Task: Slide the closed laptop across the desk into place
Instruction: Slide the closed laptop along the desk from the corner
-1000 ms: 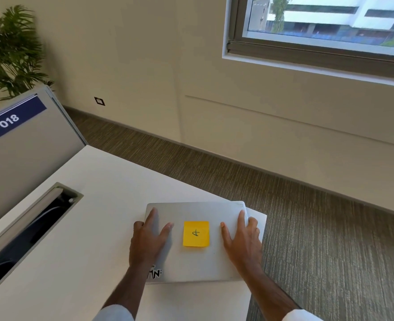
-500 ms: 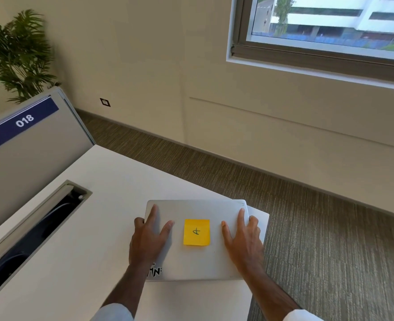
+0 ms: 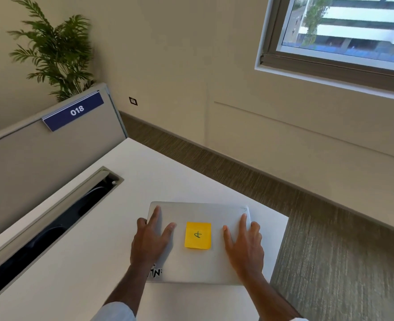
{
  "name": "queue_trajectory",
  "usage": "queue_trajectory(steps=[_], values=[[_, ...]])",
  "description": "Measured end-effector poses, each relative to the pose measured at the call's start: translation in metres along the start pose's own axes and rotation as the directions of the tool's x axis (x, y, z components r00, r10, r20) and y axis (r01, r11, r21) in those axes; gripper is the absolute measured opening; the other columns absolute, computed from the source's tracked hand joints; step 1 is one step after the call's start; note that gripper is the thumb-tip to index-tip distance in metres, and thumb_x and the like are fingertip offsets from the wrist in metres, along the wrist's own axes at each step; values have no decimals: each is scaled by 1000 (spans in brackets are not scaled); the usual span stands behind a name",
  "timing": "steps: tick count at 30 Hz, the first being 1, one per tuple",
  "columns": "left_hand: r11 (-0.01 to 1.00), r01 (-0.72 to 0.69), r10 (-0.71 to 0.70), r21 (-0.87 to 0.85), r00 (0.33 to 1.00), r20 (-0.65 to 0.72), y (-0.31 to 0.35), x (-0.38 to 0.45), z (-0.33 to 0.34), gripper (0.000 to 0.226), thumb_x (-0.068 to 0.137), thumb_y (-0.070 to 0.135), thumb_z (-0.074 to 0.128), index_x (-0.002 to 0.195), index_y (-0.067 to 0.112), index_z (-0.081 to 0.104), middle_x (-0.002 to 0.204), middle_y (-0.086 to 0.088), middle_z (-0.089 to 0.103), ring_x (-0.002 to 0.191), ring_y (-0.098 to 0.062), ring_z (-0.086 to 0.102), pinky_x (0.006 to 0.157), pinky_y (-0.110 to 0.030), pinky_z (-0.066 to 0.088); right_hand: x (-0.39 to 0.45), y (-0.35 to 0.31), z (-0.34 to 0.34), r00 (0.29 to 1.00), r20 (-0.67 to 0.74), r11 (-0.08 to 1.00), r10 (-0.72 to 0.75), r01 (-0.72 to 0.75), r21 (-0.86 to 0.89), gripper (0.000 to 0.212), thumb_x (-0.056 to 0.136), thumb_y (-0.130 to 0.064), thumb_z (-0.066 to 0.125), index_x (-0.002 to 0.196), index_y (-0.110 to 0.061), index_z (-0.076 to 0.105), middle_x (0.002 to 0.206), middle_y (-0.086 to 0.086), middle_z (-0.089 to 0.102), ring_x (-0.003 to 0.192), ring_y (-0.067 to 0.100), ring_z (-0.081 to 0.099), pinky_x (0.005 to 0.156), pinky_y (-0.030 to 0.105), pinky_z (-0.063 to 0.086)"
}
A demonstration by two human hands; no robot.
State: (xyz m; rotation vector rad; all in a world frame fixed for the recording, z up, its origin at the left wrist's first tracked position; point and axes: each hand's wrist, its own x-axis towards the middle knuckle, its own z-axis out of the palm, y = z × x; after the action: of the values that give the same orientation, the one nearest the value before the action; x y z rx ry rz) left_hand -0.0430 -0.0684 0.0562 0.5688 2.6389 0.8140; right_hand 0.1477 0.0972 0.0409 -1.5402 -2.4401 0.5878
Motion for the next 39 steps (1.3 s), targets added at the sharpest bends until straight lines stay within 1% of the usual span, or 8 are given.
queue_trajectory(steps=[5,10,13,23,27,31,39], values=[[999,33,-33,-23,999,-30,-24,-17,-16,78,86,73,52,154,43,26,122,-4,42,109,-34,62,90,-47,52,-19,-17,5,999,3,999,-43,43,-8,73,92,-65,41,148,-18,29,128,10,39,105,31,54,69,44,56],[998,57,-59,-40,996,-59,-54,-37,-37,78,87,73,49,154,44,24,123,-3,41,106,-31,62,88,-45,53,-43,-36,12,995,15,995,-96,96,-1,73,92,-65,41,147,-18,29,128,10,39,105,32,55,69,46,58],[997,73,-75,-26,994,-79,-69,-48,-49,76,87,74,46,153,46,21,124,-2,40,107,-28,61,87,-42,50,-58,-48,17,993,26,993,-114,114,10,74,92,-65,41,148,-17,28,128,10,38,107,33,53,72,47,57],[988,149,-154,-47,978,-141,-135,-93,-96,78,87,75,44,154,47,17,127,-1,39,104,-25,61,85,-40,50,-119,-95,36,974,85,978,-209,209,4,76,92,-64,40,150,-16,28,129,10,38,108,32,52,71,46,56],[982,176,-184,-63,969,-165,-160,-114,-114,78,88,75,42,155,45,16,127,-1,38,106,-24,60,89,-42,52,-143,-114,44,963,101,968,-251,252,0,76,92,-65,39,149,-16,29,128,10,39,106,32,53,70,45,56],[976,211,-218,-54,957,-192,-183,-131,-130,78,88,76,39,156,45,14,129,-2,38,109,-24,60,90,-41,51,-165,-130,52,952,119,958,-282,285,-8,76,92,-65,37,150,-17,26,130,9,38,108,31,52,72,43,55],[965,256,-262,-60,936,-235,-225,-160,-154,77,90,74,39,156,43,16,129,-2,38,111,-24,58,93,-42,50,-204,-156,68,932,141,940,-334,340,-18,76,92,-66,36,150,-18,26,131,10,38,109,29,52,73,43,55]])
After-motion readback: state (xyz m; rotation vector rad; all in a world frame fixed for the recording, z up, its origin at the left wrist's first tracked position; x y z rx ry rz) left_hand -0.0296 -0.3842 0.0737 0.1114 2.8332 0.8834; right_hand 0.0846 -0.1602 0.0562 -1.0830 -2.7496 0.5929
